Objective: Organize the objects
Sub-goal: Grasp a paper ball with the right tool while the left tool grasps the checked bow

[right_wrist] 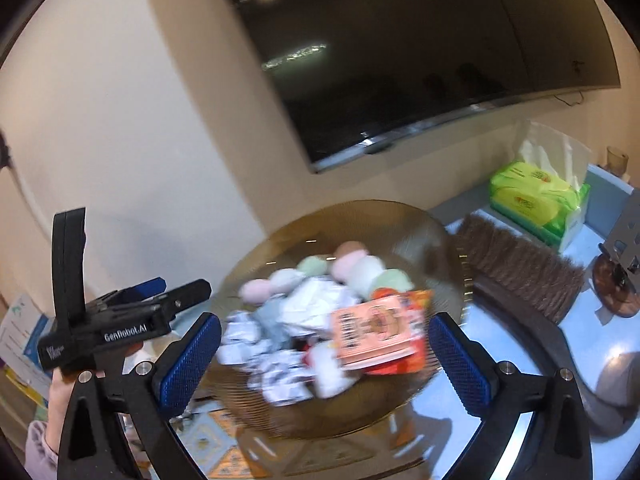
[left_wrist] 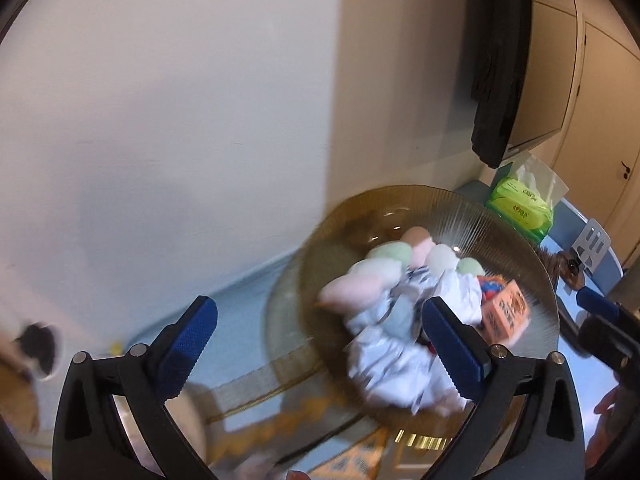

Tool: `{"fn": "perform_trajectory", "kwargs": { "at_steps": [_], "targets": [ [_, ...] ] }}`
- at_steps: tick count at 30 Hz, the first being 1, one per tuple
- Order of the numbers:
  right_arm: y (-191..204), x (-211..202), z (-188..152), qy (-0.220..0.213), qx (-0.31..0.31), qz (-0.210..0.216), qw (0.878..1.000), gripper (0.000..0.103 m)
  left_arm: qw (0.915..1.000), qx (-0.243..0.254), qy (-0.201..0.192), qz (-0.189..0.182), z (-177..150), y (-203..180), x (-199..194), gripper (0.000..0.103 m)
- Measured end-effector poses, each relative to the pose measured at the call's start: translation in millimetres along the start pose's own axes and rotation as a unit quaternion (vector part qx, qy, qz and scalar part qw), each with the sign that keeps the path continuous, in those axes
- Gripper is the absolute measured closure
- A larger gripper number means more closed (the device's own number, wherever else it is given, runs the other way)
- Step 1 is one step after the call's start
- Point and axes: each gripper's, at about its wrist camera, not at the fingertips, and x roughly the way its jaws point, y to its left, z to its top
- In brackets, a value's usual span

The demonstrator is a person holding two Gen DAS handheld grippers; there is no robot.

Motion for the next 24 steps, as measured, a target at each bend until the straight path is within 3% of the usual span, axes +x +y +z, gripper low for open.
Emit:
{"fn": "perform_trajectory", "kwargs": {
  "at_steps": [9, 13, 18, 24],
  "targets": [
    [117, -21, -28, 0.006, -0.070, 0.043, 0.997, 0.000, 0.9958, -0.039, -0.033, 0.076, -29, 99, -110, 0.001],
    [161, -13, -52, 0.026, -0.101, 0.048, 0.993, 0.000, 0.9914, -0.063, -0.013, 0.115, -69, 164, -145, 0.001],
    [187, 13, -90, 0.062, -0.120, 0.034, 0.990, 0.000, 0.9863, -0.063, 0.024, 0.150, -128, 210, -151, 0.001],
    [184, 66, -122, 0.107, -0.100, 0.033, 0.989, 0.000, 0.9818, -0.093, 0.082, 0.144, -204, 245, -125, 0.001]
  ]
}}
